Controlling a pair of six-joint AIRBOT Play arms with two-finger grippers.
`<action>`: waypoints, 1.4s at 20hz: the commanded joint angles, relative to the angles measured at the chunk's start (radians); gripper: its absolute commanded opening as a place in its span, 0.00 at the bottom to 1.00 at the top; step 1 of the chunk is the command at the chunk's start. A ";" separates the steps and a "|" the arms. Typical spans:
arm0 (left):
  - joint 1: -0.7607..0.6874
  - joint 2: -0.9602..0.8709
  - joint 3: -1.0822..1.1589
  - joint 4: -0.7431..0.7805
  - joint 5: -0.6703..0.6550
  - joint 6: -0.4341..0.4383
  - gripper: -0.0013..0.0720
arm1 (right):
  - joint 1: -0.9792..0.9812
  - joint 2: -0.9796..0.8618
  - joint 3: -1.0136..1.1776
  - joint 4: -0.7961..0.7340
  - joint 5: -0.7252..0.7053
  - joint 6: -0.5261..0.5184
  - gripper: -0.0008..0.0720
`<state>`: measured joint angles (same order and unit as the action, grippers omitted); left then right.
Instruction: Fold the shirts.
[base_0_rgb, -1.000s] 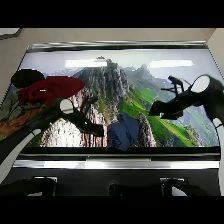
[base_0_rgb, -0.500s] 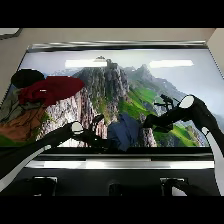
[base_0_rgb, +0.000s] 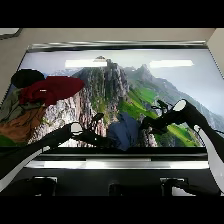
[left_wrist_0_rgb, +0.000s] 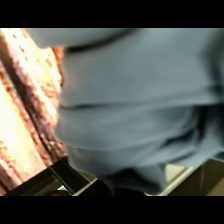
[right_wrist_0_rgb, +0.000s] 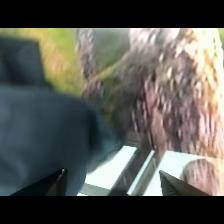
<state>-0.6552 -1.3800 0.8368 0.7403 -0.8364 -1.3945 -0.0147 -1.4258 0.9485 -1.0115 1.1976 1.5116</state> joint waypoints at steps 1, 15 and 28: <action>0.000 0.037 0.000 0.000 -0.012 0.011 0.06 | 0.000 -0.065 -0.004 0.060 -0.079 0.021 0.82; 0.089 0.238 0.035 0.094 -0.006 -0.016 0.05 | 0.173 0.051 0.053 -0.124 -0.203 0.035 0.06; 0.494 0.792 0.578 0.300 0.162 -0.263 0.05 | 0.174 0.794 0.487 -0.520 -0.562 0.304 0.06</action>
<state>-0.1761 -0.6415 1.3220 1.0264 -0.7197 -1.6337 0.1596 -0.7361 1.4014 -1.5879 0.7509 1.7752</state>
